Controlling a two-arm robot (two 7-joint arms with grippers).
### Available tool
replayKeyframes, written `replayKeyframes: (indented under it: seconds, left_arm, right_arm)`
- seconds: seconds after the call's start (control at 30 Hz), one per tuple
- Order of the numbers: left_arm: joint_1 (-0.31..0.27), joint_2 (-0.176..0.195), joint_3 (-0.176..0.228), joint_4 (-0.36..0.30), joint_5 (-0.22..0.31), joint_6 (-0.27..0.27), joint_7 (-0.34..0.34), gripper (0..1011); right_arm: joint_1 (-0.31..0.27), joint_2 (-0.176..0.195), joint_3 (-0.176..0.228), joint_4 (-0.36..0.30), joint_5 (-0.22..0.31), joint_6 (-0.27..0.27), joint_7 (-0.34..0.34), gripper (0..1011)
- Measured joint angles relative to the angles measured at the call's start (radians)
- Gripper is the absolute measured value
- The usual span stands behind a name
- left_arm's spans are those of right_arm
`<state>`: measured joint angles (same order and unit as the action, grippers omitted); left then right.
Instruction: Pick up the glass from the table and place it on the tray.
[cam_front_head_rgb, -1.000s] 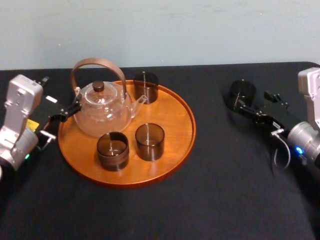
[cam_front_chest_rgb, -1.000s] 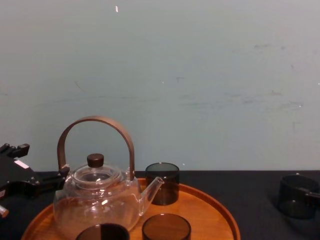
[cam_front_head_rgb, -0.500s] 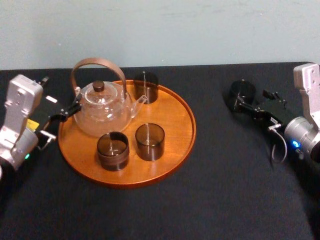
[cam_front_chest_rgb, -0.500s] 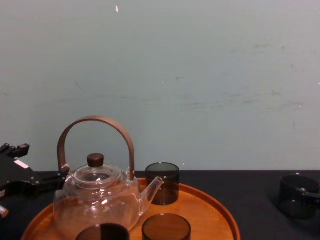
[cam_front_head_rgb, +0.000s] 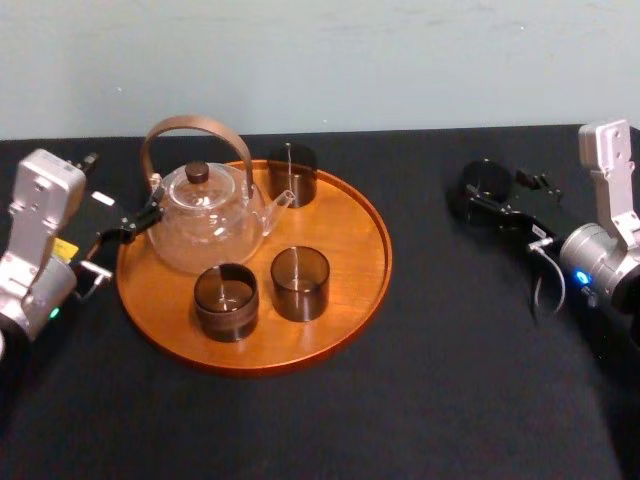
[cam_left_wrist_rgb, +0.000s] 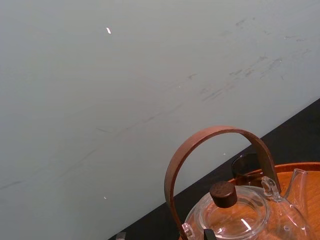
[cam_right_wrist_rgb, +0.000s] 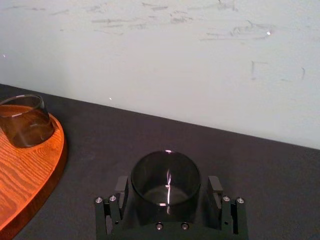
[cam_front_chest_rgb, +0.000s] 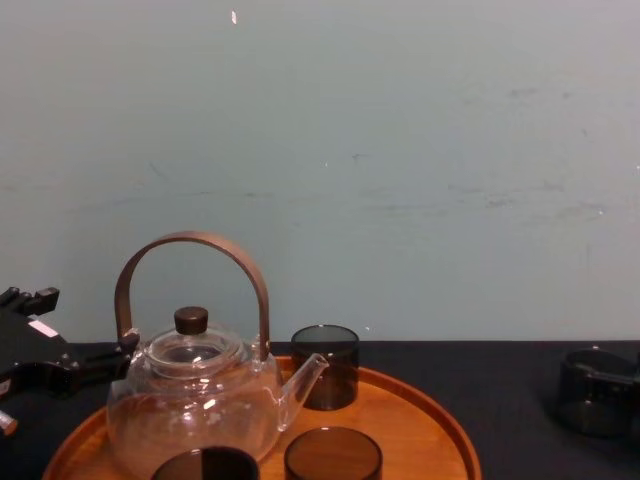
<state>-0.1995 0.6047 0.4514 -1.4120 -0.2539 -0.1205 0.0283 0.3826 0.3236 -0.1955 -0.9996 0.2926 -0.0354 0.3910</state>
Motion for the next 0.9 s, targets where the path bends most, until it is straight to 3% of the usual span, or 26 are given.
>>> replayKeyframes:
  seconds: [0.4, 0.9]
  left_arm:
    - [0.000, 0.000, 0.000, 0.000, 0.000, 0.000, 0.000, 1010]
    - [0.000, 0.000, 0.000, 0.000, 0.000, 0.000, 0.000, 1009]
  right_arm:
    - [0.065, -0.023, -0.023, 0.092, -0.019, -0.038, 0.024, 1003]
    - [0.061, -0.022, -0.022, 0.086, -0.019, -0.037, 0.024, 1003]
